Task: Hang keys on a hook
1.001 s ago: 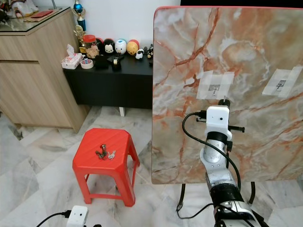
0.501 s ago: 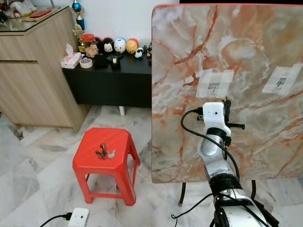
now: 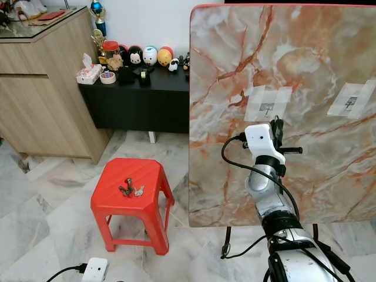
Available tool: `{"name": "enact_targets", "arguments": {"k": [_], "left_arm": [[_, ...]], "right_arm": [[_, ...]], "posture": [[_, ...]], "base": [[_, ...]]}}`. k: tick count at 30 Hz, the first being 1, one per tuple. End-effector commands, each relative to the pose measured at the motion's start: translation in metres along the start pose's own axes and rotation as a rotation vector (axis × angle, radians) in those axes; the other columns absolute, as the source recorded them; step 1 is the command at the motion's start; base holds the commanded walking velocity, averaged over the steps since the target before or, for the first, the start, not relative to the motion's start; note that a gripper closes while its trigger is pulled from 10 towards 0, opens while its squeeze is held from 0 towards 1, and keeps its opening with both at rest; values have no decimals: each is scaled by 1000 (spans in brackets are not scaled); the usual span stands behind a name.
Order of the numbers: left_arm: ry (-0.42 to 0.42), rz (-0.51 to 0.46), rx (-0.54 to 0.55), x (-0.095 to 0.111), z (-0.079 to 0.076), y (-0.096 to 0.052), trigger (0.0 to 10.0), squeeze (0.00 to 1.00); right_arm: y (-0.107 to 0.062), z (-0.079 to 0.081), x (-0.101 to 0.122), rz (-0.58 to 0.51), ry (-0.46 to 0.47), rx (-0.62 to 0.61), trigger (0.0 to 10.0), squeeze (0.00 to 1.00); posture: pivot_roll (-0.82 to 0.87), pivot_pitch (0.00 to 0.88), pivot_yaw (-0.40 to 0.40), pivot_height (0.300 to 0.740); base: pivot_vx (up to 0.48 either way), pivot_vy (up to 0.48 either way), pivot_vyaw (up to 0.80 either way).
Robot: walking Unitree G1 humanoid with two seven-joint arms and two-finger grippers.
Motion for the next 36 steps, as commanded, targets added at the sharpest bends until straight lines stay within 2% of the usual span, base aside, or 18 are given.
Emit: {"name": "enact_targets", "arguments": {"k": [1, 9, 22, 29, 36], "left_arm": [[1, 23, -12, -5, -5, 0, 10000, 0], [-1, 11, -14, -2, -11, 1, 10000, 0], [-6, -13, -6, 5, -5, 2, 10000, 0], [-3, -7, -5, 3, -4, 1, 10000, 0], [-5, 8, -6, -2, -6, 0, 10000, 0]], "right_arm": [[8, -1, 10, -16, -16, 1, 10000, 0], [11, 4, 16, -35, -21, 30, 10000, 0], [12, 10, 16, -26, -53, 69, 10000, 0], [14, 11, 17, -17, -48, 76, 10000, 0], [17, 6, 19, -18, -44, 45, 10000, 0]], "posture": [[13, 5, -13, 740], [15, 4, -13, 740], [19, 2, -18, 740], [18, 1, -16, 740], [18, 0, -18, 740]], "base": [[0, 0, 0], [0, 0, 0], [0, 0, 0], [0, 0, 0], [0, 0, 0]]}}
Point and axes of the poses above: a point about 5 cm out from each wrist's last joint towards the gripper, its own y axis pointing out of the wrist towards the gripper, its own x axis along the axis of the wrist's last joint, z = x × y, the point moved 6 cm from there along y, pointing out of the wrist towards the gripper, and after that the axes turned 10 degrees about y, right-handed, at the moved point
